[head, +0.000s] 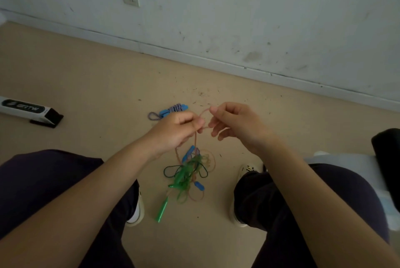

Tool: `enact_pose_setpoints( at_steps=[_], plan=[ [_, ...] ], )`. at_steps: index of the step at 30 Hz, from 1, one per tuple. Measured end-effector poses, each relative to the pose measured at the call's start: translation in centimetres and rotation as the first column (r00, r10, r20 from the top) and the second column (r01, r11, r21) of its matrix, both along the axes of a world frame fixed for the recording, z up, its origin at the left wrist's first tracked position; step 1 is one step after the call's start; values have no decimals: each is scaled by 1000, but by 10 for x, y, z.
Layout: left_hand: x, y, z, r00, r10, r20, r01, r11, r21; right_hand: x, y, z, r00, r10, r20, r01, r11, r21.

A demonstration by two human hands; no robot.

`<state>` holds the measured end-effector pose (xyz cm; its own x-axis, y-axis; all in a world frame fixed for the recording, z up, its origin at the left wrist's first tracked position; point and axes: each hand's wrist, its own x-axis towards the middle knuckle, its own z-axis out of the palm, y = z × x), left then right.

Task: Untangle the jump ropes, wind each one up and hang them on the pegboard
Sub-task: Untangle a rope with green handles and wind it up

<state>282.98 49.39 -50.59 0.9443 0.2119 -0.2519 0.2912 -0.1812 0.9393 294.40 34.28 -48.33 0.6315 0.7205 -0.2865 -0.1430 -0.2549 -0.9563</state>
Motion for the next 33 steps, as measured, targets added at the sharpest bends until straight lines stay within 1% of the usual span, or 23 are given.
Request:
enact_pose_setpoints(
  at_steps=[2, 3, 6, 9, 11, 14, 16, 19, 20, 21, 22, 23, 24, 25, 28, 29, 30, 32, 33],
  plan=[
    [0, -3, 1, 997, -73, 7, 71, 989, 129, 0, -1, -3, 997, 56, 55, -52, 996, -66],
    [0, -5, 2, 995, -101, -2, 100, 981, 163, 0, -1, -4, 993, 96, 74, -89, 992, -92],
    [0, -8, 1, 991, -135, -3, 132, 967, 217, 0, -3, -6, 977, 191, 92, -176, 972, -153],
    [1, -5, -2, 985, -166, 52, 145, 949, 279, 1, -4, -3, 976, 195, 95, -179, 972, -155],
    [2, 0, -5, 984, -169, 64, 148, 956, 252, 0, -3, -1, 987, 128, 94, -120, 989, -87],
    [2, 6, -10, 983, -177, 41, 168, 971, 169, 4, -4, 1, 997, -30, 74, 27, 999, 41],
    [1, 8, -12, 983, -180, 13, 177, 974, 139, 12, -9, 4, 986, -165, 23, 162, 981, 102],
    [2, 9, -12, 986, -168, 0, 165, 970, 180, 26, -18, 6, 933, -348, -88, 358, 924, 138],
    [2, 10, -11, 988, -153, 12, 149, 974, 170, 28, -19, 5, 922, -381, -73, 387, 914, 119],
    [2, 10, -10, 992, -127, 18, 124, 981, 147, 30, -19, 2, 917, -398, 2, 397, 915, 77],
    [1, 10, -9, 995, -99, 15, 96, 988, 123, 31, -19, -2, 910, -391, 139, 393, 919, 11],
    [1, 10, -8, 997, -76, 6, 75, 992, 106, 31, -18, -6, 894, -346, 285, 377, 924, -61],
    [1, 9, -7, 998, -67, -2, 67, 994, 87, 29, -16, -8, 878, -272, 393, 342, 932, -117],
    [0, 7, -6, 998, -70, -1, 70, 996, 60, 25, -14, -8, 869, -193, 456, 284, 948, -140],
    [0, 3, -1, 996, -90, 27, 91, 996, -15, 14, -9, -6, 836, -1, 549, 69, 992, -104],
    [1, 2, 0, 995, -94, 32, 94, 995, -20, 11, -8, -5, 827, 80, 557, -8, 991, -131],
    [1, 1, 2, 995, -97, 36, 98, 994, -38, 7, -7, -4, 834, 169, 526, -89, 981, -174],
    [1, 2, 1, 992, -113, 51, 118, 989, -90, 0, -4, -1, 868, 314, 384, -228, 940, -253],
    [0, 4, 0, 991, -124, 54, 129, 986, -105, -3, -3, 0, 872, 348, 344, -259, 925, -280]
  ],
)
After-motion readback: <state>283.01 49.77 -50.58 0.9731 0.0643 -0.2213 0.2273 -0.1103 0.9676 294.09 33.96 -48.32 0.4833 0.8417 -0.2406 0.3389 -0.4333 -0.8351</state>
